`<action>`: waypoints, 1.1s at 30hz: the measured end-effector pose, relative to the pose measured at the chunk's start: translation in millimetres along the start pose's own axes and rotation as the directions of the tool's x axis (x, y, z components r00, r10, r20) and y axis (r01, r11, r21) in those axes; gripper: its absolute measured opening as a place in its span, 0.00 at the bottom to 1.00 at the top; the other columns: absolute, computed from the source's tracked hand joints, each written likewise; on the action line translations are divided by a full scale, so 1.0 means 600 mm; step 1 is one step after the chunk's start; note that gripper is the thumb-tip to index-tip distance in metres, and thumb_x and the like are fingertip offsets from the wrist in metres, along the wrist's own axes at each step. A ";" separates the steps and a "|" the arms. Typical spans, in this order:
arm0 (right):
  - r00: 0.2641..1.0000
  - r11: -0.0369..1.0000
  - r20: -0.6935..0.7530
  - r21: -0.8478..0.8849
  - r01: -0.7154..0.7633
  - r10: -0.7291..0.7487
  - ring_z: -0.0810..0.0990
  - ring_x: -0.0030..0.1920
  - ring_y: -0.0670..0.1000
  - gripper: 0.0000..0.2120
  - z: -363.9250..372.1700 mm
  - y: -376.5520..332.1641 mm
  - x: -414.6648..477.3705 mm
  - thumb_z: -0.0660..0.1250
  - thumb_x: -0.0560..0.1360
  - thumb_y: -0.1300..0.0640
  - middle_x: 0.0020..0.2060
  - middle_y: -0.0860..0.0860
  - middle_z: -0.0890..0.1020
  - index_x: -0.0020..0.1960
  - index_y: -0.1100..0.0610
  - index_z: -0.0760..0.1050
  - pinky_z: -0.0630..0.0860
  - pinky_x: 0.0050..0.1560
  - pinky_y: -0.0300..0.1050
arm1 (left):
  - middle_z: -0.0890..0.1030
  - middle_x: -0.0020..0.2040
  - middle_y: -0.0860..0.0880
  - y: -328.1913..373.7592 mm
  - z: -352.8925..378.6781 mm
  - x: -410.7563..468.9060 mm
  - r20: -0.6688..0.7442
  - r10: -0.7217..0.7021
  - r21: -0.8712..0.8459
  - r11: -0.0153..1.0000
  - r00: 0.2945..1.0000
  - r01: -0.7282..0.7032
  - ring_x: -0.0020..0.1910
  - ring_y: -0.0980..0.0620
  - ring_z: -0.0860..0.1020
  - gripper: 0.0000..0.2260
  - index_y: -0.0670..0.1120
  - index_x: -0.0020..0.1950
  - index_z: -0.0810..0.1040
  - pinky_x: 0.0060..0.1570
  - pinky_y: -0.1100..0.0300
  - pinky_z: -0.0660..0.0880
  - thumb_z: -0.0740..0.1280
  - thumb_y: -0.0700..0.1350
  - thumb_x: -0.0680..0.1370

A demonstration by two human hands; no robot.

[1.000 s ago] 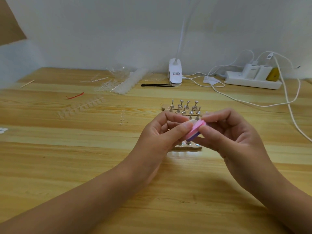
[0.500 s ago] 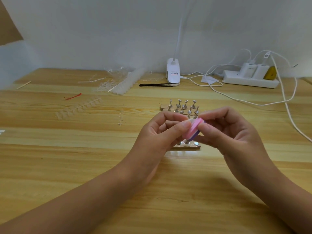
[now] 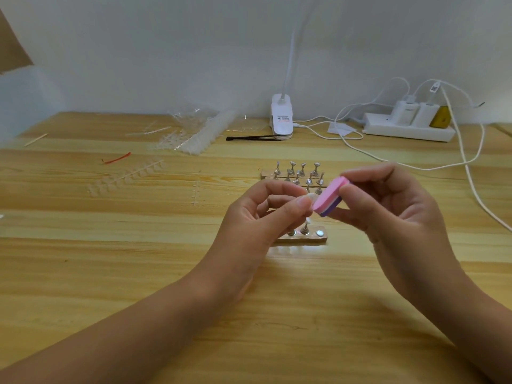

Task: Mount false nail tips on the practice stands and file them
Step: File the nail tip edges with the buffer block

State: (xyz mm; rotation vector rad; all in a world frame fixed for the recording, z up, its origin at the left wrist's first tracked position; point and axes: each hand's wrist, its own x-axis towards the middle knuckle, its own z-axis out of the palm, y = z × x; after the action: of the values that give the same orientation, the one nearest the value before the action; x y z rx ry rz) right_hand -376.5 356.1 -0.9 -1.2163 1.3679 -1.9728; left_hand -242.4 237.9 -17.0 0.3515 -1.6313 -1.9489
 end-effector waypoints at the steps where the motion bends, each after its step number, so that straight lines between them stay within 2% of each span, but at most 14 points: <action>1: 1.000 1.000 0.010 0.001 -0.003 0.003 0.85 0.44 0.52 0.07 0.000 0.000 0.000 0.76 0.68 0.55 0.41 0.52 0.84 0.45 0.51 0.81 0.82 0.46 0.45 | 0.83 0.45 0.49 0.000 0.000 0.000 0.000 0.007 0.009 1.000 1.000 -0.007 0.49 0.51 0.82 0.03 0.55 0.45 0.83 0.59 0.54 0.79 0.74 0.49 0.73; 3: 0.998 1.000 0.053 0.000 -0.030 0.030 0.85 0.45 0.52 0.07 0.002 0.000 0.000 0.75 0.68 0.55 0.41 0.52 0.84 0.45 0.52 0.80 0.82 0.46 0.47 | 0.83 0.45 0.47 -0.001 0.001 0.000 -0.004 0.014 0.029 0.999 1.000 -0.014 0.48 0.50 0.82 0.03 0.55 0.45 0.83 0.58 0.52 0.79 0.73 0.49 0.73; 6: 1.000 1.000 0.020 -0.003 -0.018 0.018 0.85 0.45 0.52 0.06 0.004 0.005 -0.002 0.75 0.69 0.55 0.41 0.51 0.84 0.45 0.50 0.81 0.82 0.46 0.46 | 0.83 0.44 0.48 0.000 0.000 0.000 -0.003 0.024 0.036 0.999 1.000 -0.024 0.49 0.49 0.82 0.03 0.55 0.45 0.83 0.59 0.51 0.79 0.73 0.49 0.73; 9: 0.994 0.998 0.088 -0.019 -0.064 0.065 0.85 0.45 0.53 0.09 0.004 0.008 -0.002 0.75 0.68 0.56 0.43 0.54 0.85 0.46 0.56 0.79 0.82 0.46 0.44 | 0.82 0.43 0.48 0.000 0.000 0.000 -0.006 0.035 0.043 0.998 0.999 -0.034 0.47 0.50 0.82 0.03 0.54 0.46 0.83 0.54 0.53 0.80 0.74 0.49 0.73; 13: 1.000 1.000 0.004 0.012 -0.024 0.024 0.84 0.45 0.51 0.07 -0.001 0.006 0.001 0.73 0.68 0.55 0.42 0.51 0.84 0.46 0.51 0.81 0.81 0.48 0.44 | 0.81 0.43 0.48 0.000 0.002 0.002 -0.019 0.039 0.016 0.999 0.999 -0.038 0.46 0.51 0.81 0.04 0.52 0.46 0.83 0.56 0.55 0.79 0.73 0.46 0.73; 16: 0.999 0.999 0.041 0.026 -0.027 0.026 0.84 0.45 0.51 0.08 -0.002 0.004 0.003 0.74 0.69 0.56 0.42 0.51 0.84 0.47 0.52 0.80 0.81 0.49 0.45 | 0.81 0.42 0.48 0.001 0.003 0.001 -0.015 0.047 0.032 0.998 0.999 -0.046 0.46 0.51 0.81 0.04 0.51 0.47 0.83 0.58 0.52 0.78 0.73 0.46 0.73; 19: 1.000 1.000 -0.010 0.020 0.005 -0.005 0.84 0.44 0.50 0.10 0.000 0.003 0.002 0.75 0.68 0.55 0.41 0.48 0.83 0.47 0.53 0.78 0.81 0.48 0.44 | 0.81 0.43 0.48 0.003 0.002 0.001 -0.019 0.060 0.048 0.997 0.998 -0.060 0.46 0.51 0.81 0.05 0.51 0.47 0.83 0.59 0.52 0.78 0.74 0.47 0.72; 22: 0.998 1.000 0.054 0.009 -0.015 0.015 0.85 0.44 0.51 0.08 0.004 0.003 -0.002 0.75 0.69 0.56 0.41 0.51 0.84 0.45 0.52 0.79 0.82 0.46 0.44 | 0.82 0.42 0.49 0.005 0.003 0.000 -0.019 0.078 0.081 0.994 0.997 -0.077 0.44 0.53 0.81 0.07 0.49 0.48 0.82 0.56 0.55 0.79 0.73 0.48 0.72; 25: 1.000 1.000 -0.016 0.009 0.023 -0.023 0.84 0.44 0.50 0.08 0.003 0.000 -0.002 0.75 0.70 0.56 0.41 0.51 0.84 0.46 0.53 0.78 0.81 0.47 0.42 | 0.81 0.45 0.46 0.004 0.003 0.000 -0.034 0.069 0.091 0.994 0.997 -0.066 0.47 0.50 0.81 0.09 0.48 0.49 0.83 0.60 0.52 0.78 0.73 0.49 0.70; 29: 1.000 1.000 0.021 -0.001 0.001 -0.001 0.85 0.42 0.50 0.09 0.004 -0.004 0.001 0.74 0.68 0.55 0.40 0.50 0.84 0.46 0.55 0.78 0.81 0.46 0.42 | 0.83 0.47 0.44 0.001 0.001 0.000 -0.034 0.076 0.127 0.989 0.997 -0.071 0.49 0.46 0.82 0.09 0.49 0.49 0.83 0.59 0.52 0.77 0.72 0.49 0.72; 31: 1.000 1.000 -0.010 -0.002 0.013 -0.013 0.85 0.42 0.49 0.11 0.003 -0.007 0.002 0.72 0.67 0.55 0.40 0.50 0.84 0.46 0.57 0.76 0.81 0.45 0.41 | 0.83 0.47 0.47 -0.001 0.001 0.000 -0.021 0.088 0.124 0.989 0.996 -0.084 0.48 0.50 0.82 0.09 0.47 0.50 0.83 0.58 0.55 0.79 0.72 0.48 0.72; 33: 0.998 0.999 0.053 -0.049 -0.010 0.013 0.85 0.43 0.51 0.12 0.004 -0.008 0.001 0.72 0.66 0.55 0.41 0.52 0.85 0.46 0.58 0.76 0.82 0.44 0.46 | 0.85 0.46 0.52 -0.001 0.002 -0.001 -0.003 0.106 0.130 0.986 0.994 -0.105 0.48 0.55 0.83 0.08 0.47 0.51 0.83 0.52 0.61 0.79 0.71 0.48 0.73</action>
State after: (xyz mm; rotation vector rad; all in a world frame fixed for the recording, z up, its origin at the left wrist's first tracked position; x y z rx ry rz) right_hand -374.2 356.4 3.9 -1.2712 1.4011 -1.8950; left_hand -242.5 239.1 -17.3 0.3178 -1.7393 -1.7661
